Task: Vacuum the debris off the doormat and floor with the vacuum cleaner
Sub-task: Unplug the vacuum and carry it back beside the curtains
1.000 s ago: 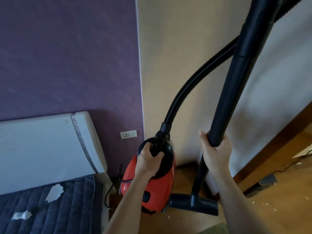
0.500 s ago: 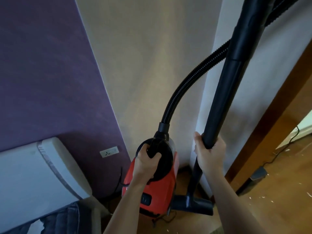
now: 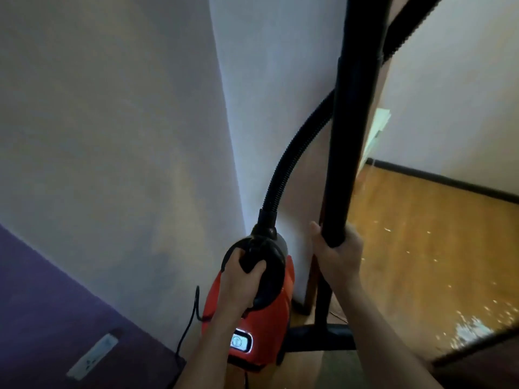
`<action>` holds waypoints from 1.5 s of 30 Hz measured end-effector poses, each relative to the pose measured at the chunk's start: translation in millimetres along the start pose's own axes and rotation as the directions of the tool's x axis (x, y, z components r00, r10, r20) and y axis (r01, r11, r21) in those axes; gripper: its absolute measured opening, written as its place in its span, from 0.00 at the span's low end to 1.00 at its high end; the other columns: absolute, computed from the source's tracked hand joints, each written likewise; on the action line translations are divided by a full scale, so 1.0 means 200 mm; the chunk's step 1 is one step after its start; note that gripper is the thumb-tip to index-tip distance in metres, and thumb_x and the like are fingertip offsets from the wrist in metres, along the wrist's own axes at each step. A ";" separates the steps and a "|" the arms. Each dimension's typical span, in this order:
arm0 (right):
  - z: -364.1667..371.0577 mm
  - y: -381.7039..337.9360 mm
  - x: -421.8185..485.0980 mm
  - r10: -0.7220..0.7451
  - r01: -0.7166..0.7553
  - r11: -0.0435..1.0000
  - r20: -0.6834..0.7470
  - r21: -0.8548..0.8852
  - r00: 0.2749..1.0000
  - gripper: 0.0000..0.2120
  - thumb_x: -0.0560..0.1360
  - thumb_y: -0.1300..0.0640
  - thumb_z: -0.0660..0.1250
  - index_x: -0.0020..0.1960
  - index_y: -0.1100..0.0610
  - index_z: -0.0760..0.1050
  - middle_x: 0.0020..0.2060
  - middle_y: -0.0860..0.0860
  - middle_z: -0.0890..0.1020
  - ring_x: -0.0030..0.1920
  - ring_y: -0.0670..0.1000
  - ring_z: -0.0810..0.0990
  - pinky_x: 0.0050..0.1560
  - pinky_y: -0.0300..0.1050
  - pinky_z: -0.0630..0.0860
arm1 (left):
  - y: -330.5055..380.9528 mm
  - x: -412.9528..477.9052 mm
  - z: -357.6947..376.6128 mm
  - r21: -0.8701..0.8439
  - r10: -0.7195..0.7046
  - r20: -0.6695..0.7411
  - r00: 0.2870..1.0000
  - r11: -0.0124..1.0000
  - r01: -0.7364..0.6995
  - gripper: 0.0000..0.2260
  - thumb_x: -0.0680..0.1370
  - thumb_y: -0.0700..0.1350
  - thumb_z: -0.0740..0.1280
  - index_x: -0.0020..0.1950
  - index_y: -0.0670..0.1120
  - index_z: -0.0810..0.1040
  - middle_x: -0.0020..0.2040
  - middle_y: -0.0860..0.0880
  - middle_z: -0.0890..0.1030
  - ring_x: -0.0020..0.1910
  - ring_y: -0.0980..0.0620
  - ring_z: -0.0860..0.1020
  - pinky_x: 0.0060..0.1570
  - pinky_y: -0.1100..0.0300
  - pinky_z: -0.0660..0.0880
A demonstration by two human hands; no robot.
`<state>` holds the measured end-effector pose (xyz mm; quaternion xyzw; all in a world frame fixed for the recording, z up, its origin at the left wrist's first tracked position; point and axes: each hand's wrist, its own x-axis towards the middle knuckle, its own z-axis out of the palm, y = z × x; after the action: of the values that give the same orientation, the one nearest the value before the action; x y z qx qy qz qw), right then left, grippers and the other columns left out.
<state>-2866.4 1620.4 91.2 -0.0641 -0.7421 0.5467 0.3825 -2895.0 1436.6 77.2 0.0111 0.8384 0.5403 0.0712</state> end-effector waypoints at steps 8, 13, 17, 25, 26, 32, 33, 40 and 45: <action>-0.22 -0.04 -0.24 0.184 -0.212 0.974 -0.284 -0.074 0.941 0.16 0.77 0.66 0.72 0.37 0.71 0.70 0.28 0.66 0.73 0.26 0.60 0.74 0.28 0.51 0.70 | 0.00 0.00 0.13 -0.026 0.125 0.406 0.905 0.992 -0.125 0.14 0.77 0.52 0.70 0.61 0.53 0.74 0.57 0.52 0.79 0.59 0.50 0.77 0.58 0.48 0.77; -0.46 -0.19 -0.51 0.154 -0.280 0.946 -0.533 -0.165 0.832 0.14 0.77 0.65 0.73 0.38 0.68 0.71 0.26 0.57 0.74 0.27 0.58 0.74 0.30 0.54 0.72 | 0.00 -0.14 0.30 -0.042 0.205 0.586 0.784 0.974 -0.223 0.07 0.77 0.51 0.70 0.46 0.56 0.72 0.45 0.55 0.78 0.47 0.51 0.78 0.38 0.58 0.73; -0.67 -0.33 -0.76 0.117 -0.268 0.952 -0.627 -0.151 0.770 0.17 0.78 0.61 0.72 0.40 0.70 0.68 0.28 0.65 0.71 0.28 0.63 0.72 0.31 0.57 0.72 | 0.00 -0.32 0.45 -0.058 0.232 0.705 0.670 0.961 -0.271 0.07 0.76 0.56 0.70 0.47 0.55 0.74 0.45 0.51 0.81 0.44 0.47 0.81 0.35 0.55 0.76; -1.06 -0.55 -1.20 0.032 -0.361 0.908 -0.823 -0.214 0.567 0.14 0.78 0.64 0.72 0.38 0.66 0.70 0.28 0.63 0.72 0.29 0.64 0.73 0.31 0.56 0.74 | 0.12 -0.76 0.71 -0.124 0.254 0.871 0.419 0.941 -0.314 0.08 0.76 0.56 0.70 0.46 0.54 0.75 0.36 0.47 0.78 0.30 0.48 0.72 0.36 0.52 0.73; -1.11 -0.57 -1.26 0.023 -0.356 0.910 -0.834 -0.211 0.552 0.15 0.78 0.64 0.72 0.39 0.68 0.69 0.29 0.64 0.72 0.30 0.66 0.72 0.32 0.57 0.73 | 0.14 -0.83 0.75 -0.129 0.254 0.883 0.395 0.940 -0.316 0.07 0.76 0.55 0.70 0.46 0.54 0.75 0.36 0.46 0.78 0.29 0.49 0.72 0.33 0.54 0.73; -1.42 -0.76 -1.62 -0.014 -0.397 0.892 -0.893 -0.214 0.450 0.16 0.78 0.62 0.72 0.40 0.69 0.69 0.28 0.62 0.73 0.29 0.65 0.73 0.30 0.55 0.74 | 0.24 -1.27 0.92 -0.145 0.257 0.926 0.276 0.919 -0.368 0.05 0.78 0.53 0.69 0.48 0.56 0.74 0.41 0.45 0.80 0.28 0.49 0.74 0.20 0.62 0.68; -1.47 -0.78 -1.68 -0.023 -0.411 0.886 -0.907 -0.213 0.421 0.15 0.78 0.63 0.72 0.40 0.70 0.70 0.28 0.62 0.73 0.28 0.64 0.73 0.30 0.53 0.74 | 0.25 -1.35 0.96 -0.144 0.258 0.930 0.262 0.911 -0.387 0.04 0.78 0.53 0.68 0.49 0.57 0.74 0.43 0.46 0.80 0.29 0.48 0.75 0.19 0.63 0.69; -1.83 -0.95 -2.09 -0.047 -0.473 0.860 -0.952 -0.193 0.302 0.15 0.78 0.60 0.73 0.42 0.69 0.71 0.29 0.61 0.74 0.29 0.61 0.74 0.30 0.43 0.74 | 0.26 -1.85 1.14 -0.178 0.303 0.927 0.222 0.874 -0.452 0.05 0.76 0.48 0.67 0.47 0.59 0.74 0.43 0.47 0.80 0.36 0.42 0.78 0.25 0.58 0.71; -2.02 -1.07 -2.34 -0.082 -0.508 0.843 -0.975 -0.179 0.208 0.15 0.78 0.61 0.73 0.42 0.70 0.70 0.29 0.62 0.74 0.28 0.58 0.74 0.29 0.47 0.74 | 0.28 -2.15 1.25 -0.203 0.317 0.929 0.193 0.869 -0.451 0.06 0.75 0.48 0.66 0.48 0.59 0.74 0.43 0.46 0.80 0.36 0.46 0.79 0.30 0.53 0.76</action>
<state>-2211.6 1604.3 86.3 -0.5813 -0.4364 0.2414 0.6429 -2440.3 1644.9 72.2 0.5374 0.6324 0.3792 0.4092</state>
